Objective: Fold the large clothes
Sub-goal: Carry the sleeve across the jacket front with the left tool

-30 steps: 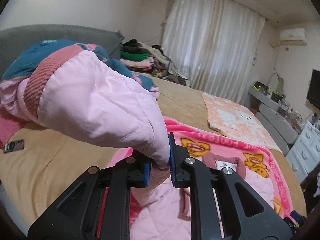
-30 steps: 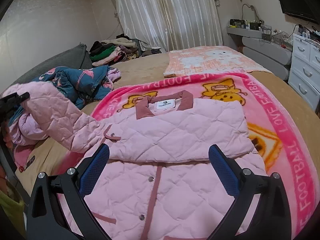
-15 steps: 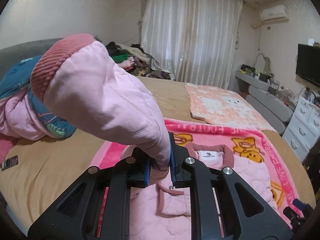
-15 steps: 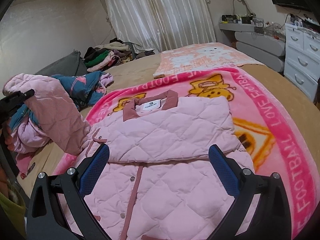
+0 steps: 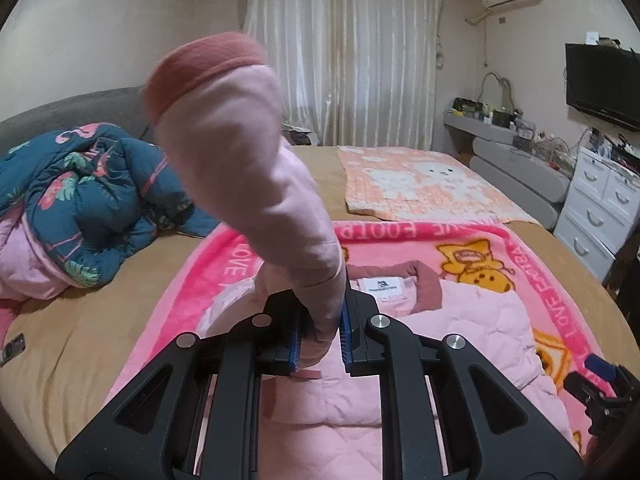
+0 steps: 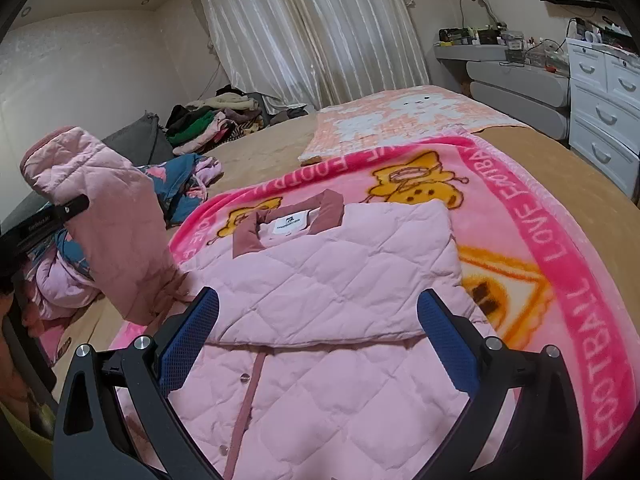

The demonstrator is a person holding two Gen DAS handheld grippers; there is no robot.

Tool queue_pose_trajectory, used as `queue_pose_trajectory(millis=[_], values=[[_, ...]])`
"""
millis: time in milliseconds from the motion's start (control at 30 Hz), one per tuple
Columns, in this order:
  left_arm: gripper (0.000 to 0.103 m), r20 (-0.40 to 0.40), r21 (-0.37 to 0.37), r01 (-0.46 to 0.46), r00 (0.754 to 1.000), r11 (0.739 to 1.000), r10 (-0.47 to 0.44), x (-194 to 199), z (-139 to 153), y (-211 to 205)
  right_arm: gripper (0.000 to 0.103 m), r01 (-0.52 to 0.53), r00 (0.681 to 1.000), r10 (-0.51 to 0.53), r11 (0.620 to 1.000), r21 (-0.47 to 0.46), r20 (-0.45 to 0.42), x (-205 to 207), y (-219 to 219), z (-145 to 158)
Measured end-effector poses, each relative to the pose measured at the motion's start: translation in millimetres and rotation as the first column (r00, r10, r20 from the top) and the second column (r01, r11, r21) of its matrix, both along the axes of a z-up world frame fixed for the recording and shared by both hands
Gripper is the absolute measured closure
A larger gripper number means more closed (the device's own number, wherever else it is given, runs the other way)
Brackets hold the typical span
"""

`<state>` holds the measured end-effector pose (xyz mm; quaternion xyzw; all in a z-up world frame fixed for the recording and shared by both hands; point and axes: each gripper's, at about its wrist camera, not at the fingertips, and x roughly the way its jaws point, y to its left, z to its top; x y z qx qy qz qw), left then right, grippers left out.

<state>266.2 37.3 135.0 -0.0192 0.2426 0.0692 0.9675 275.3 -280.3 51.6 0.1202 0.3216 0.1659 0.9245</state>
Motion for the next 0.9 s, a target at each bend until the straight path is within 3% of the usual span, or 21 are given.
queue_pose_trajectory(millis=[200,567,900], values=[[0.095,-0.036,0.022,0.050,0.998,0.999,-0.050,14,-19,-26,0.004,0.035,0.999,-0.035,0.999,0.000,0.009,7,-12,-5],[0.095,-0.151,0.043,0.145,0.979,0.988,-0.137,40,-79,-78,0.004,0.133,0.990,-0.130,0.990,0.038,-0.061,15,-46,-30],[0.091,-0.238,0.165,0.217,0.955,0.962,-0.175,44,-127,-128,0.004,0.218,0.971,-0.208,0.972,0.082,-0.116,21,-72,-44]])
